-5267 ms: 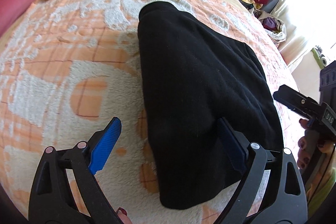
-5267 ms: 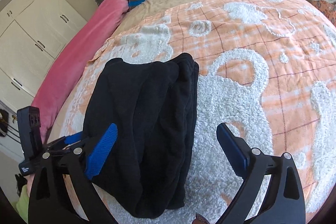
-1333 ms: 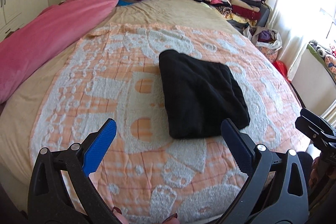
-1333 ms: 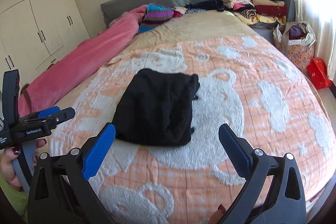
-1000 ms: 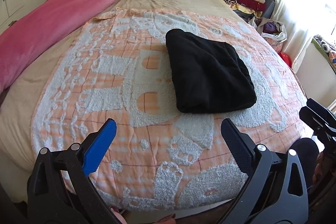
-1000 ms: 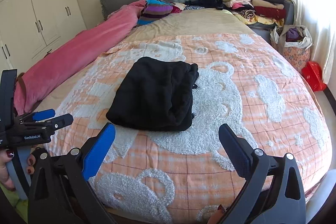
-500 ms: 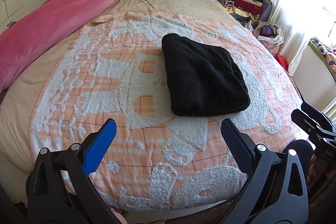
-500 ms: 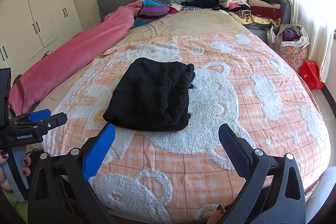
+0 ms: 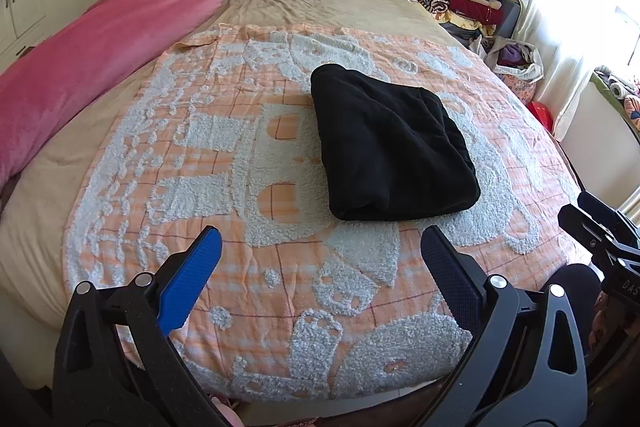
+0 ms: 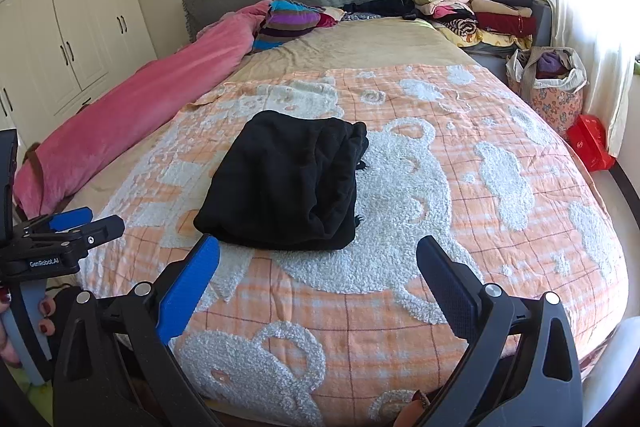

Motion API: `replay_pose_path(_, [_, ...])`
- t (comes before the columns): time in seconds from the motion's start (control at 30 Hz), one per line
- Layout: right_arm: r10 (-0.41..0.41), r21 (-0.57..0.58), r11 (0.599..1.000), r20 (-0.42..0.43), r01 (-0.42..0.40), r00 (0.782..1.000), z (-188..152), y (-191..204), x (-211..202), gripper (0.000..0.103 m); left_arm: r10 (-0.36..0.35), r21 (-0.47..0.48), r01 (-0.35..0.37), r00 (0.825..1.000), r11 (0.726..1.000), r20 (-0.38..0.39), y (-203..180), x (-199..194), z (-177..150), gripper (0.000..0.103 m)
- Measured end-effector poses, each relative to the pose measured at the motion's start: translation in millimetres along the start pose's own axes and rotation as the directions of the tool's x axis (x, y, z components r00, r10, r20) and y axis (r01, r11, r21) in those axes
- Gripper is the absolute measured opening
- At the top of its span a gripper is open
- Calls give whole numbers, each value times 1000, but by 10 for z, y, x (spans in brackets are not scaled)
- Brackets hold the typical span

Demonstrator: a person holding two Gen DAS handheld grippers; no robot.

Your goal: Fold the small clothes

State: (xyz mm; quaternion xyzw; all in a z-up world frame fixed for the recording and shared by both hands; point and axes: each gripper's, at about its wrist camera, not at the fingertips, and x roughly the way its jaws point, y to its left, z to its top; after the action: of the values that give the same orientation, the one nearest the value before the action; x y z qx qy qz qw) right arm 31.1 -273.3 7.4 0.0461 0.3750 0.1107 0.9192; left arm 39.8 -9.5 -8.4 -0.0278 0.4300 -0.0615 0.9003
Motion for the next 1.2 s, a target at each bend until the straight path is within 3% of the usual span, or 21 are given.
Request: replay_pose_path(1.2, [-1,1,1000,-6,1,1000,-6,-7,-1,98,20,2,-20,1000,1000,-5,41,-6,20,93])
